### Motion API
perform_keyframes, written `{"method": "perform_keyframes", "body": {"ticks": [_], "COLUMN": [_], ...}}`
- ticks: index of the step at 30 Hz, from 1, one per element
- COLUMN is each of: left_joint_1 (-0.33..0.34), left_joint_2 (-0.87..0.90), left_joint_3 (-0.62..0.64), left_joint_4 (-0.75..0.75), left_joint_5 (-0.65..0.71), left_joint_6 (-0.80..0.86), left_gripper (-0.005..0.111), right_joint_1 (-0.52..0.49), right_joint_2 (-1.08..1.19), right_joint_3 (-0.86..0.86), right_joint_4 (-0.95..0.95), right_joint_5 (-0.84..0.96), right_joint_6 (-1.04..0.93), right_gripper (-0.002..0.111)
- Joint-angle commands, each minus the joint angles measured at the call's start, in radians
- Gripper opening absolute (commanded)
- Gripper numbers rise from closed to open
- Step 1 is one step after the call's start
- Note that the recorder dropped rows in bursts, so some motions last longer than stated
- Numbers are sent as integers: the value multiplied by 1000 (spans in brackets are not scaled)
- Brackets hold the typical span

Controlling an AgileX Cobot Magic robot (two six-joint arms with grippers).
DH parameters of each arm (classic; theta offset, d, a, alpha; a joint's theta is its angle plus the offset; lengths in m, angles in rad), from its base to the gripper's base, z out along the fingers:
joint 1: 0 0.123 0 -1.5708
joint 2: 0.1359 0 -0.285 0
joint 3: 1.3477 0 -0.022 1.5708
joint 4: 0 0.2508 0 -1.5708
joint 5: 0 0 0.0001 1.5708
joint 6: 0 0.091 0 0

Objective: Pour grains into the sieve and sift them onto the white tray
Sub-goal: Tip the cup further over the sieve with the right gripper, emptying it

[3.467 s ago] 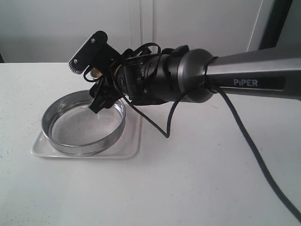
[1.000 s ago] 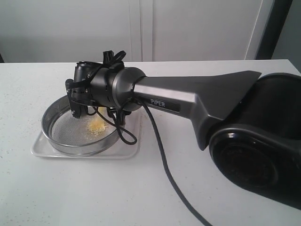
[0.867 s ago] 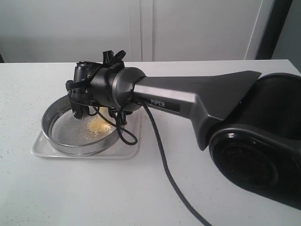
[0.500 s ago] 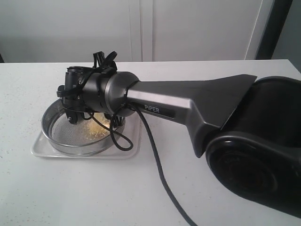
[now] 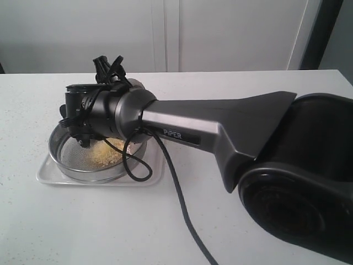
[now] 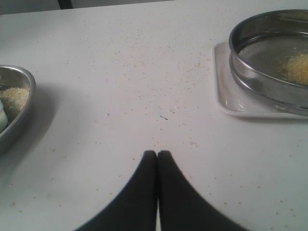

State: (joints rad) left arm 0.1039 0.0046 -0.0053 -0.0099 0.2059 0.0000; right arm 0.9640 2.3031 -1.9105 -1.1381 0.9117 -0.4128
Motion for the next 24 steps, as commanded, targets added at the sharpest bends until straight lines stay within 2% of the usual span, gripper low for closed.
{"method": "perform_keyframes", "body": {"ticks": [1, 17, 24], "left_joint_1": [-8, -8, -8], "left_joint_2": [-5, -5, -5], "left_joint_3": [5, 5, 5], "left_joint_4": [-11, -11, -11], "left_joint_5": [-4, -4, -4], "left_joint_6": [0, 0, 0], "left_gripper": [0, 0, 0], "right_joint_1": [6, 6, 6], "right_joint_2": [-7, -7, -7], "right_joint_3": [-12, -12, -8], "right_joint_4": [-55, -128, -235], "right_joint_5": [7, -43, -89], "right_joint_6": [-12, -162, -195], "right_gripper": [0, 0, 0]}}
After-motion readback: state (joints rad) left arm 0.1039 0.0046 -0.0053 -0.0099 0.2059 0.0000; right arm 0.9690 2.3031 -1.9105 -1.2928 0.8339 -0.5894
